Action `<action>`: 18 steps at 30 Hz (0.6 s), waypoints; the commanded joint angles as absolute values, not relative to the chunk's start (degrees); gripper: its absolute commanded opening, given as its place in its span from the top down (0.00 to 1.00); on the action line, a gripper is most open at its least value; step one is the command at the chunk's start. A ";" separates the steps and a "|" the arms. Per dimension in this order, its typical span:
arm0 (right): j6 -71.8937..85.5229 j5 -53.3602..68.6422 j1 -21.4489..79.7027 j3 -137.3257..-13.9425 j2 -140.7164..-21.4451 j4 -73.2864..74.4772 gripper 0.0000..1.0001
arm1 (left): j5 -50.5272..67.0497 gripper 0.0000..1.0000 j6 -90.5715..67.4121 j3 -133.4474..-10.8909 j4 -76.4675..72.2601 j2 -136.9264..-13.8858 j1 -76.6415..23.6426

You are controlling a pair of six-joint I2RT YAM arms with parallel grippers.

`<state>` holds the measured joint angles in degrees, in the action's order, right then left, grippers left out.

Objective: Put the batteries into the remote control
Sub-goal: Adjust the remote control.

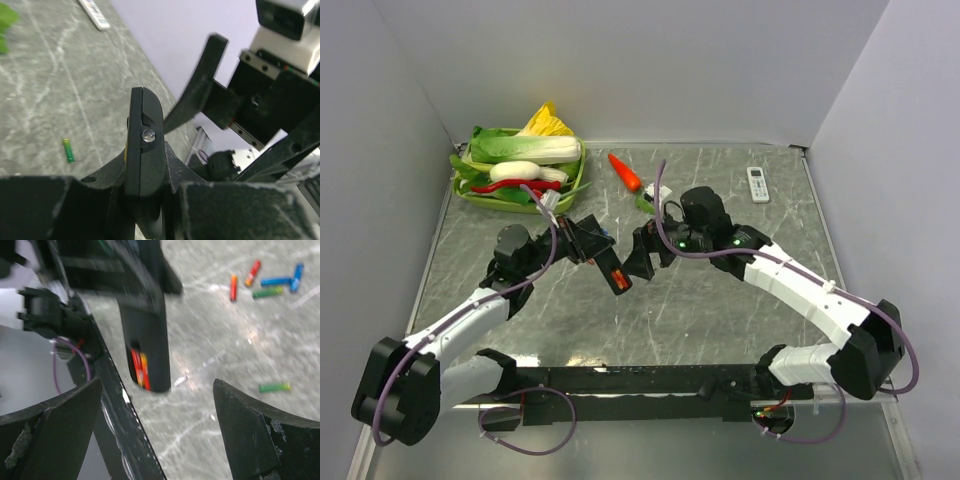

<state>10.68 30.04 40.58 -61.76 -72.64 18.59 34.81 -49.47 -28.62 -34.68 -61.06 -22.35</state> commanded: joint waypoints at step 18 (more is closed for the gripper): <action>23.29 52.12 39.38 -60.21 -78.31 -5.35 0.46 | 50.54 0.89 -57.83 -35.16 -61.52 -68.55 -25.66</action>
